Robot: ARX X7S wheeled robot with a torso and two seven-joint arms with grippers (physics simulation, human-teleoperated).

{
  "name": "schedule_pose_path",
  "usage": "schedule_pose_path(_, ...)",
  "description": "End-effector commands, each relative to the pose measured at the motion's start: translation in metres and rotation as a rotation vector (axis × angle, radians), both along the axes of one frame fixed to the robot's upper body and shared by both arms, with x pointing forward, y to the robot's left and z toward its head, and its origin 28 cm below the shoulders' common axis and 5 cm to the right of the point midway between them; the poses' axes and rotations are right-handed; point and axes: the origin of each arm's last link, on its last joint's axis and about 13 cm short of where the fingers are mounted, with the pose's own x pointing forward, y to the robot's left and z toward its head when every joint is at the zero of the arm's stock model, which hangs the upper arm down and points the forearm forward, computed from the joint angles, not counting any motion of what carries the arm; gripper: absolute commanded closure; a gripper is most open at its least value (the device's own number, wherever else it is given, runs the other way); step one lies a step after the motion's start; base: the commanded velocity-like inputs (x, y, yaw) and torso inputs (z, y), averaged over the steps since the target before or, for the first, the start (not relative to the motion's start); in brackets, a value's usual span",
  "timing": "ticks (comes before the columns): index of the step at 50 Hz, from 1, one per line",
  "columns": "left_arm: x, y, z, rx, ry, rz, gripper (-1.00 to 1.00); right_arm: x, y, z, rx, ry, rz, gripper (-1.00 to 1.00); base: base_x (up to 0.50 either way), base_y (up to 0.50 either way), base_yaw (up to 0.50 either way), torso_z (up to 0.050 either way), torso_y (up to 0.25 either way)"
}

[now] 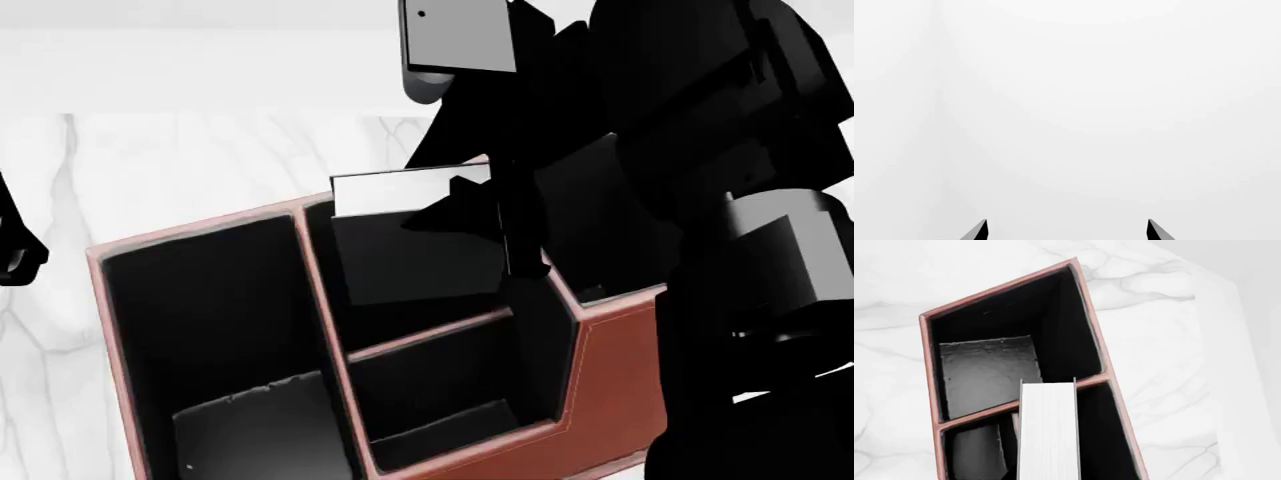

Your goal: Pick up the book and place it in the front compartment of the caddy.

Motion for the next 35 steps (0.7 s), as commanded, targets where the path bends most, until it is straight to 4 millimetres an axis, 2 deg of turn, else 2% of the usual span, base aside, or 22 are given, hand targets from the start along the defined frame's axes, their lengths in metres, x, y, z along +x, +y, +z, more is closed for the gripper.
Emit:
schedule_pose_path(1,0.0003,0.0020,0.0014,-0.021,-0.018,-0.002,-1.00,0.0000,0.0077,0.0035,0.054,-0.034,0.030,1.00,0.00,0.00,0.00,0.000,0.000)
schedule_pose_path(9,0.0010,0.0014,0.0014,-0.009,-0.014,-0.003,-1.00,0.0002,0.0081,0.0030,0.052,-0.032,0.032,1.00,0.00,0.00,0.00,0.000,-0.011)
schedule_pose_path(18,-0.0001,0.0016,0.0022,-0.017,-0.020,-0.003,-1.00,0.0002,0.0092,0.0030,0.054,-0.048,0.029,1.00,0.00,0.00,0.00,0.000,-0.207)
schedule_pose_path(35,0.0003,0.0019,0.0021,-0.018,-0.022,-0.001,-1.00,0.0004,0.0109,0.0020,0.062,-0.064,0.034,1.00,0.00,0.00,0.00,0.000,-0.002)
